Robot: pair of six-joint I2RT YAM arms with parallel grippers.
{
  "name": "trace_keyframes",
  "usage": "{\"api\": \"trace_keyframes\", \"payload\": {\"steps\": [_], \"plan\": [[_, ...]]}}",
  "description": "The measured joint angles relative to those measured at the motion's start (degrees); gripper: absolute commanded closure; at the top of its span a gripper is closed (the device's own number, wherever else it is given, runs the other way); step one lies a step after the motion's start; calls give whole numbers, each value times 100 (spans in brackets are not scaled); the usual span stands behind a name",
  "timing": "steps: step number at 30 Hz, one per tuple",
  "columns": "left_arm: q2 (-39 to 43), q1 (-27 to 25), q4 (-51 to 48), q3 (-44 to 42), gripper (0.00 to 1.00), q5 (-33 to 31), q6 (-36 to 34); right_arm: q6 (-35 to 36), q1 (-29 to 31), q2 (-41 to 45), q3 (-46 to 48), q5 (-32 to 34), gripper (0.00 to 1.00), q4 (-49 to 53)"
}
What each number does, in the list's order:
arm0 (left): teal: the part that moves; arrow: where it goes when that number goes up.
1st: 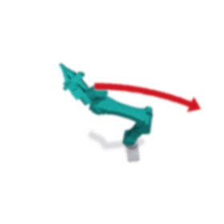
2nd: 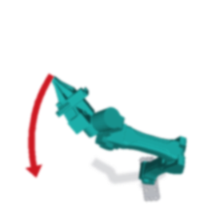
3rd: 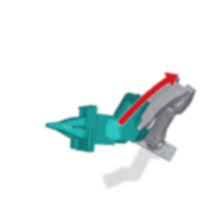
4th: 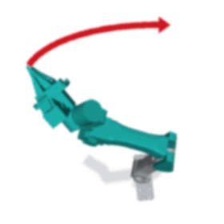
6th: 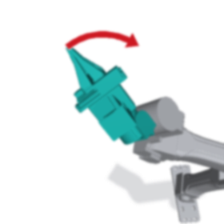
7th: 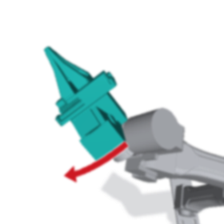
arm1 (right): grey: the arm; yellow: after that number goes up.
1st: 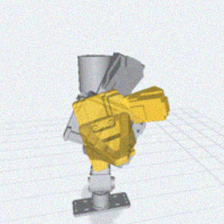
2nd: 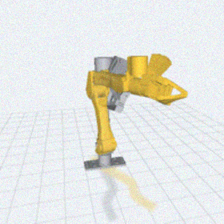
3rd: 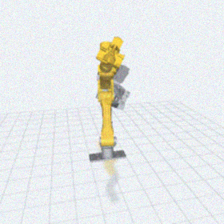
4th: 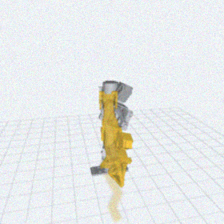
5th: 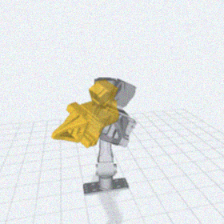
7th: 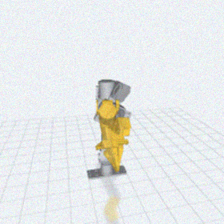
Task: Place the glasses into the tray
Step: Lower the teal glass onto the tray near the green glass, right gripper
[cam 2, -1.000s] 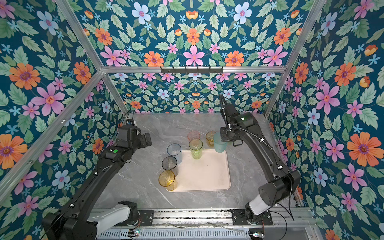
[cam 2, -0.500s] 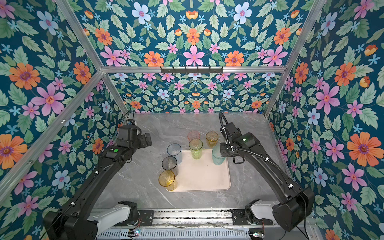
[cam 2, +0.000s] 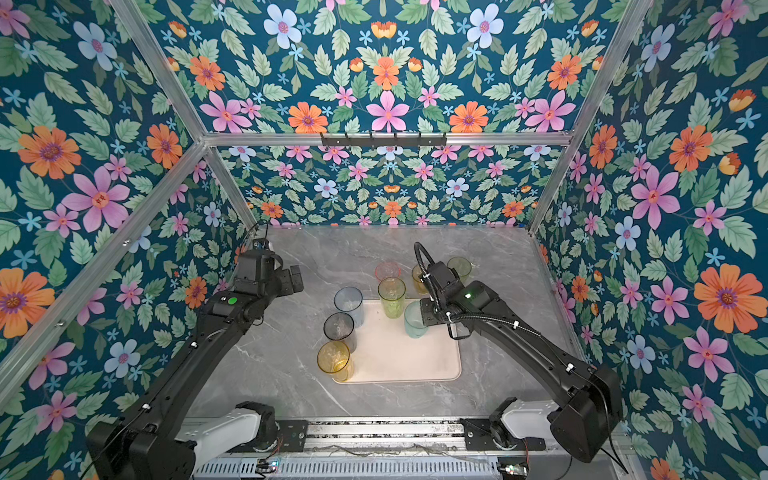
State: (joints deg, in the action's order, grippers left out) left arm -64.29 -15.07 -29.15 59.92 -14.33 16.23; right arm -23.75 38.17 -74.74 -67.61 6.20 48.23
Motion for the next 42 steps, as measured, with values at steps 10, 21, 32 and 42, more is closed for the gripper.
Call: {"api": "trace_keyframes", "payload": {"steps": [10, 21, 32, 42], "plan": [[-2, 2, 0, 0, 1, 7, 0, 0, 490, -439, 85, 46, 100, -452], [-9, 24, -2, 0, 1, 76, 0, 17, 765, -841, 42, 170, 100, -691], [-4, 44, -2, 0, 0, 155, 0, 13, 898, -1189, 4, 173, 100, -883], [4, 46, -4, -22, 1, 177, 0, -7, 914, -1285, 4, 170, 100, -979]]}}
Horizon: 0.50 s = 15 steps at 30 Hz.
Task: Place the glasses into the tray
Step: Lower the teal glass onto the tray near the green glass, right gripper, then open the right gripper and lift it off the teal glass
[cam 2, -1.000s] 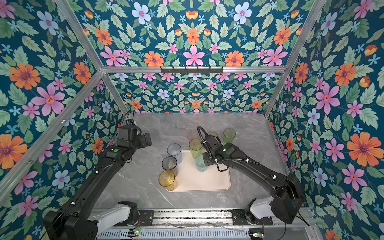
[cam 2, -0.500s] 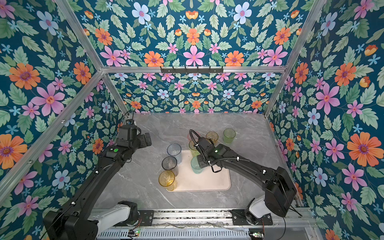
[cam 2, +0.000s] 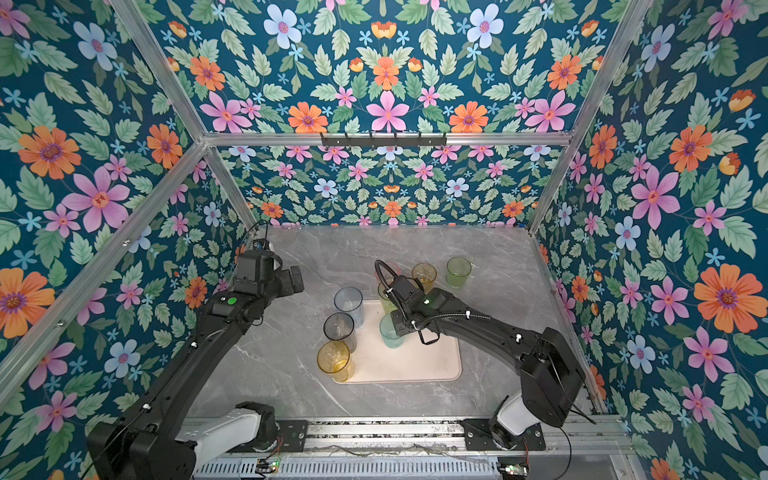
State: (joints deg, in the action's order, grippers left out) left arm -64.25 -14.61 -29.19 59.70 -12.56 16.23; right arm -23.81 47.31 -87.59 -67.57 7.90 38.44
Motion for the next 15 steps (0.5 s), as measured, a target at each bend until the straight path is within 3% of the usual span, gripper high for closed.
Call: {"api": "trace_keyframes", "payload": {"steps": [15], "plan": [[55, 4, 4, -35, 1, 57, 0, -17, 0, -188, -68, 42, 100, -127]]}}
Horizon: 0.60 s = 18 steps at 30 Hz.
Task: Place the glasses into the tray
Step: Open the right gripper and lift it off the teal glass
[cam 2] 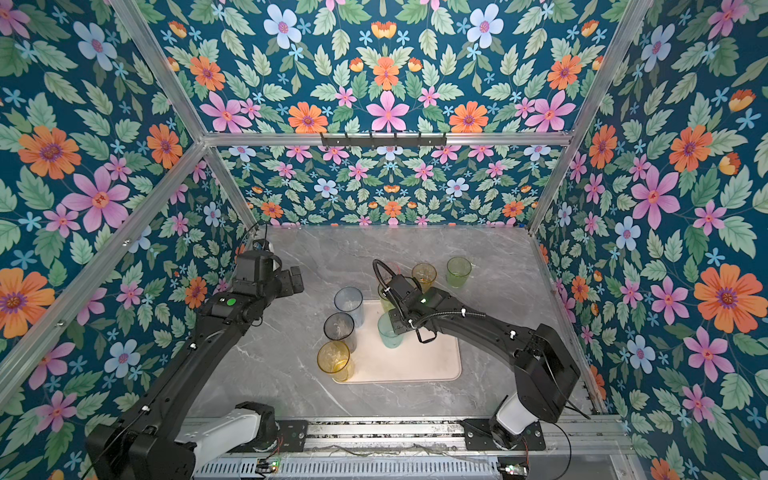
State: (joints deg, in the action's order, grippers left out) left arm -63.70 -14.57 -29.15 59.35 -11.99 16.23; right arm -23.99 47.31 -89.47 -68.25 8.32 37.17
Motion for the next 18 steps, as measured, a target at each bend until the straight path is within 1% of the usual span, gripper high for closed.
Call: {"api": "trace_keyframes", "payload": {"steps": [6, 7, 12, 15, 18], "plan": [[2, -2, 4, -17, 1, 2, 0, -4, 0, -44, -20, 74, 89, -15], [2, -2, 4, -17, 1, 2, 0, -7, 0, -48, -20, 90, 85, -15], [2, 0, 4, -17, 1, 0, 0, -48, 0, -48, -15, 94, 77, -2], [2, 0, 4, -17, 1, 0, 0, -85, 0, -13, -26, 96, 69, 9], [2, 0, 4, -17, 1, 2, 0, -85, 0, 42, -68, 92, 65, 39]]}}
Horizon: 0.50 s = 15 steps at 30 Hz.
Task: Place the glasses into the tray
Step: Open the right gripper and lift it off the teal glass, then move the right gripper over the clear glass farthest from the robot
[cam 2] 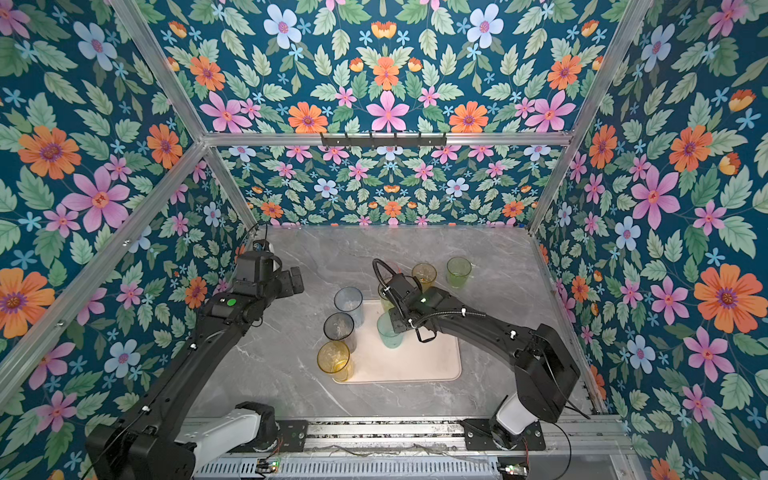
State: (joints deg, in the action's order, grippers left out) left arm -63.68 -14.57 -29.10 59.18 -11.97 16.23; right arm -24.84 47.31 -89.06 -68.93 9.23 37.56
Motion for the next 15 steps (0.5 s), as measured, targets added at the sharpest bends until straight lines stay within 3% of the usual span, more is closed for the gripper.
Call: {"api": "trace_keyframes", "payload": {"steps": [10, 15], "plan": [[24, 0, 2, 0, 1, -2, 2, 0, 0, 341, -514, 7, 55, 269], [22, 0, 2, 0, 1, -2, 2, 90, -17, 378, -791, 330, 52, 321]]}}
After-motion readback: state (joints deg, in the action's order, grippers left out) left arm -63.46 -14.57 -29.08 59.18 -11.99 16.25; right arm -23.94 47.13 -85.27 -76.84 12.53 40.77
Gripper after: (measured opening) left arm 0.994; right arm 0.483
